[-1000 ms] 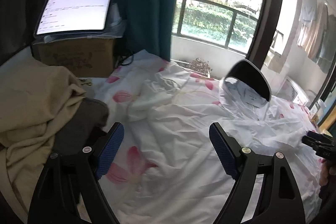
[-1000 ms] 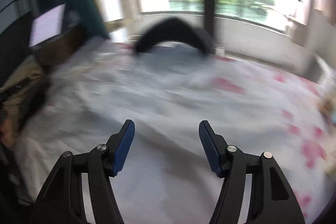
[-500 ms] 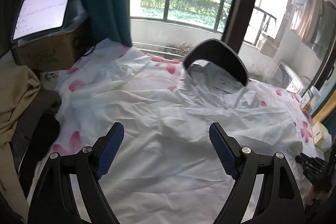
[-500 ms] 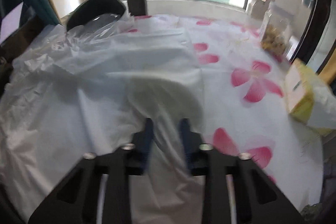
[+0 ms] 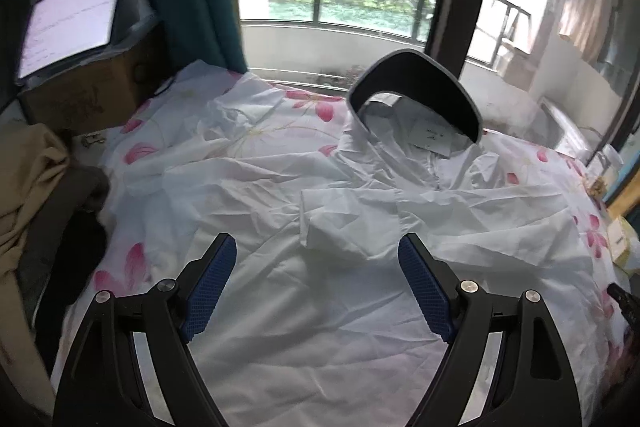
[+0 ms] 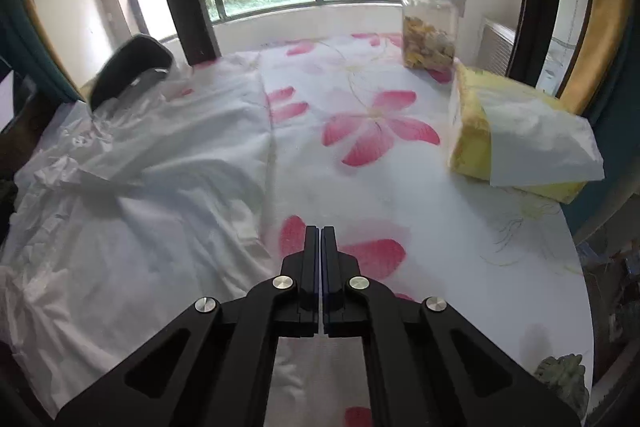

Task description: Fold large clothes

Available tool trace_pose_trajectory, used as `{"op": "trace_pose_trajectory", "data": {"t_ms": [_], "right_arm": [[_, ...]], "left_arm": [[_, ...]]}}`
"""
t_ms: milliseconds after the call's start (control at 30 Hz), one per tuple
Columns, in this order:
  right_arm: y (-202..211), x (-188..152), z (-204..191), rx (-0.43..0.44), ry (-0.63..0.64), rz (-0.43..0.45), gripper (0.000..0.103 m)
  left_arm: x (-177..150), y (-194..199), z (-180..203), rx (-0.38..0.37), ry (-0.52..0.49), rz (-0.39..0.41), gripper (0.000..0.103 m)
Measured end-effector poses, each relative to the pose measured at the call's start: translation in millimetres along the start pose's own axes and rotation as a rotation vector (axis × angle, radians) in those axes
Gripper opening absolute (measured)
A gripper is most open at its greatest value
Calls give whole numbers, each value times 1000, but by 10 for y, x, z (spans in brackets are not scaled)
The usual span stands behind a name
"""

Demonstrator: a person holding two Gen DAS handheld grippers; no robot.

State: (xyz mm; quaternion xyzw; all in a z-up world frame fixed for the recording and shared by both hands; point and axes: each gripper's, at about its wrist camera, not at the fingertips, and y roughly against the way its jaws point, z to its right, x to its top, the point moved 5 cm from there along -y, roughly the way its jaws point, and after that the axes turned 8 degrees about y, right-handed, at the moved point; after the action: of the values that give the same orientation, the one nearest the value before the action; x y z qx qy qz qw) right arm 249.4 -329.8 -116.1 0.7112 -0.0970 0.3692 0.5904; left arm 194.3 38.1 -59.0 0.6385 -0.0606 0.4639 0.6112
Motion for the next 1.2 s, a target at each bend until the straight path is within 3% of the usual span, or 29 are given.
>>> {"op": "trace_pose_trajectory", "data": {"t_ms": [300,367,433,467,600,700,833,1200], "right_arm": [[24,199,-655,22,37,18,5],[14,224,-775,19,26,14,15],[15,243,-864,19,12,19,37],[18,253,-918,19,2,20,39],[16,285,-1100,-3,-18,13,40],[13,312,-1186,-21,-30,8,40],[66,380,-1239,-52,-37,13,40],[116,580,-1199,-97,-61,32,40]], "left_arm": [[154,-204,-280,-97,-34,-44,70],[207,-245,-407,-118,-43,-58,69],[283,-292,-563,-119,-58,-66,69],[321,-308,-630,-113,-63,-67,69],[537,-423,-998,-94,-61,-60,68],[710,-597,-1259,-84,-47,-67,58],[950,-927,-1494,-77,-32,-82,56],[1360,-1787,-1611,-77,-14,-172,56]]}}
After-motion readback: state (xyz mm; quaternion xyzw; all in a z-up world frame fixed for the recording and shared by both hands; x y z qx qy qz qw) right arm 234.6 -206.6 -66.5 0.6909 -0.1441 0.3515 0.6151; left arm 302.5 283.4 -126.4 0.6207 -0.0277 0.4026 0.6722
